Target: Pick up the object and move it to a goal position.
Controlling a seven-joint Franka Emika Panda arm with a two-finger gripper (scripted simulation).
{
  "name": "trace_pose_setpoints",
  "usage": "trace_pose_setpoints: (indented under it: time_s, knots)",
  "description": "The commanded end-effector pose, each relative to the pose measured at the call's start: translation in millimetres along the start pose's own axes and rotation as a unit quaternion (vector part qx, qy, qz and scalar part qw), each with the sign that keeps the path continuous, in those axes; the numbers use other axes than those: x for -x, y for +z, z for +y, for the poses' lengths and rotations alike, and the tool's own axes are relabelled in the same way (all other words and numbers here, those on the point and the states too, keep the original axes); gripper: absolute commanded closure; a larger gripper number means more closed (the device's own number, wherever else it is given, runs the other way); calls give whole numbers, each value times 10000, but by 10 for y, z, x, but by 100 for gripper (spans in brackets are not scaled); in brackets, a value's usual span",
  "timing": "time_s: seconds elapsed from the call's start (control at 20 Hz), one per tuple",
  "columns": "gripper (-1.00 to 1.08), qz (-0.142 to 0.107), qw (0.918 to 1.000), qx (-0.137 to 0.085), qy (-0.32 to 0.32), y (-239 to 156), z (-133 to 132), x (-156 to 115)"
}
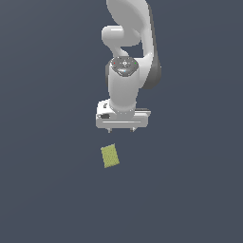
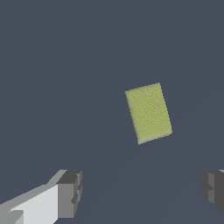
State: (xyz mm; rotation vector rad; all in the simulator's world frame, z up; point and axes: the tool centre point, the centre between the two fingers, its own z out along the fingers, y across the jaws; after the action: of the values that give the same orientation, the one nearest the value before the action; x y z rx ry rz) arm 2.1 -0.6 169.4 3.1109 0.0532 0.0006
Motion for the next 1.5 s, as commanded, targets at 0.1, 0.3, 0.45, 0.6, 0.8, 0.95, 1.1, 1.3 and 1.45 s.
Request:
trace_pose_setpoints:
  time_s: [0.1,0.3,0.45,0.6,0.8,0.95,1.1,1.3,1.45]
  knots:
    - [-92,1,10000,-7,14,-5,-4,3]
    - [-92,10,9999,-58,120,-44,-32,25]
    - [-92,15,9998,-85,174,-63,-46,36]
    - [-92,14,9998,-82,167,-60,-43,34]
    - [-92,14,9999,-81,116,-27,-26,13]
    - [-92,13,10000,-79,20,36,9,-24]
    - [-92,12,9999,-77,-123,132,60,-78]
    - [-92,10,9992,-80,-386,316,157,-171]
    - [-92,9,9979,-89,-638,499,253,-252]
